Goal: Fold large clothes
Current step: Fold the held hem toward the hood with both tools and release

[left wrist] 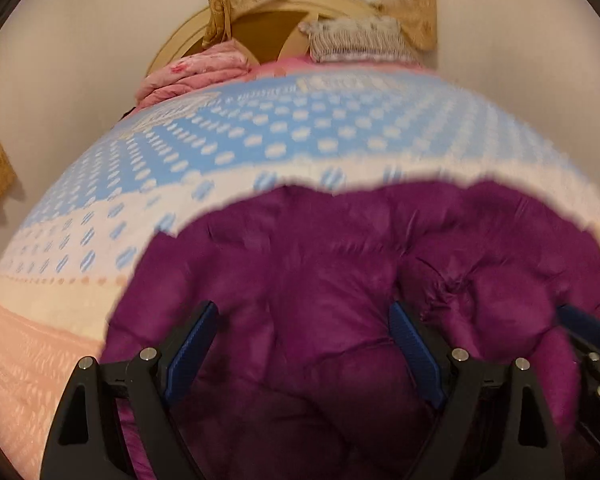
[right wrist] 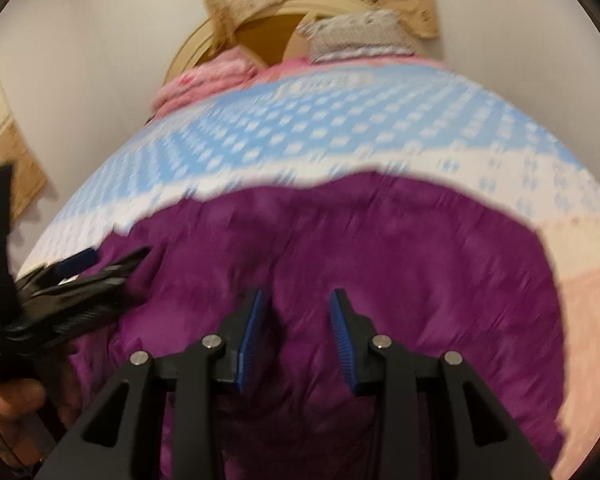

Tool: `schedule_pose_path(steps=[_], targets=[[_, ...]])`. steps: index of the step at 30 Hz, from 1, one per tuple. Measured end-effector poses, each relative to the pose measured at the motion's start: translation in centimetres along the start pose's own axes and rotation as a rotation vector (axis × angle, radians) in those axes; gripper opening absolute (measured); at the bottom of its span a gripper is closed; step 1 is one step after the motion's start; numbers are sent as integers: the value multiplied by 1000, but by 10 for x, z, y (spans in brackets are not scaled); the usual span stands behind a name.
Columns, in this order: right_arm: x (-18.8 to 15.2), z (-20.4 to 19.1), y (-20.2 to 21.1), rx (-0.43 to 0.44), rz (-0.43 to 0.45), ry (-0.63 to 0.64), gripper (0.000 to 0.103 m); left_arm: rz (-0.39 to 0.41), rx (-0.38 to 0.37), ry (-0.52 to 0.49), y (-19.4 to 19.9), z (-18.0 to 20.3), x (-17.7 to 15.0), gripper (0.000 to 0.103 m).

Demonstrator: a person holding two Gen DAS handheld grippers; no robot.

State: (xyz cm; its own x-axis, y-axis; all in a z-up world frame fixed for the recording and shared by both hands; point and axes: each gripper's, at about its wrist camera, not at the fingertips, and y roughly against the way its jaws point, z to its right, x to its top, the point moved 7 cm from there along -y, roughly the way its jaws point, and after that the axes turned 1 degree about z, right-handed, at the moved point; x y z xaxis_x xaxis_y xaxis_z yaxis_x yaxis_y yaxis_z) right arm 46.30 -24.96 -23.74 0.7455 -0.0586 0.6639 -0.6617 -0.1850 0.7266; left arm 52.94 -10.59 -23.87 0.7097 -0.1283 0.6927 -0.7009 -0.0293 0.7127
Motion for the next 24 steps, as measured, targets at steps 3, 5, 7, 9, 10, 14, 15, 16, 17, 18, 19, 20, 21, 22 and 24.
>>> schedule_pose_path(steps=[3, 5, 7, 9, 10, 14, 15, 16, 17, 18, 19, 20, 21, 22, 24], targets=[[-8, 5, -11, -7, -12, 11, 38, -10, 4, 25, -9, -3, -4, 95], [-6, 6, -15, -9, -15, 11, 38, -15, 4, 43, -15, -6, -5, 98], [-6, 4, -21, -20, -14, 21, 38, -28, 4, 59, -21, -6, -6, 100], [-9, 4, -22, -31, -11, 28, 38, -30, 10, 59, -22, -6, -6, 100], [-10, 4, -20, -34, -10, 30, 38, -29, 15, 54, -22, -5, -7, 101], [-10, 5, -21, -33, -11, 28, 38, -39, 20, 44, -24, -6, -5, 101], [-10, 4, -21, -42, -17, 36, 38, -45, 20, 34, -23, -6, -3, 101], [-10, 3, -21, -46, -25, 44, 38, -50, 27, 13, -18, -9, 2, 101], [-8, 3, -19, -43, -41, 57, 38, -42, 45, 5, -9, -13, 4, 101], [-7, 6, -9, -37, -58, 47, 38, -16, 47, 8, 9, -21, 8, 101], [-5, 9, 1, -29, -55, 21, 39, 14, 24, 16, 27, -28, 10, 101], [-5, 13, 17, -11, -39, -6, 50, 37, 11, 14, 44, -35, 9, 101], [-8, 20, 41, -9, -6, -23, 58, 55, 5, 5, 59, -42, 5, 101], [-12, 25, 55, -27, 14, -25, 71, 68, 4, -5, 76, -50, -3, 101], [-31, 40, 90, -70, 35, -16, 72, 81, 14, -17, 102, -68, -29, 101]])
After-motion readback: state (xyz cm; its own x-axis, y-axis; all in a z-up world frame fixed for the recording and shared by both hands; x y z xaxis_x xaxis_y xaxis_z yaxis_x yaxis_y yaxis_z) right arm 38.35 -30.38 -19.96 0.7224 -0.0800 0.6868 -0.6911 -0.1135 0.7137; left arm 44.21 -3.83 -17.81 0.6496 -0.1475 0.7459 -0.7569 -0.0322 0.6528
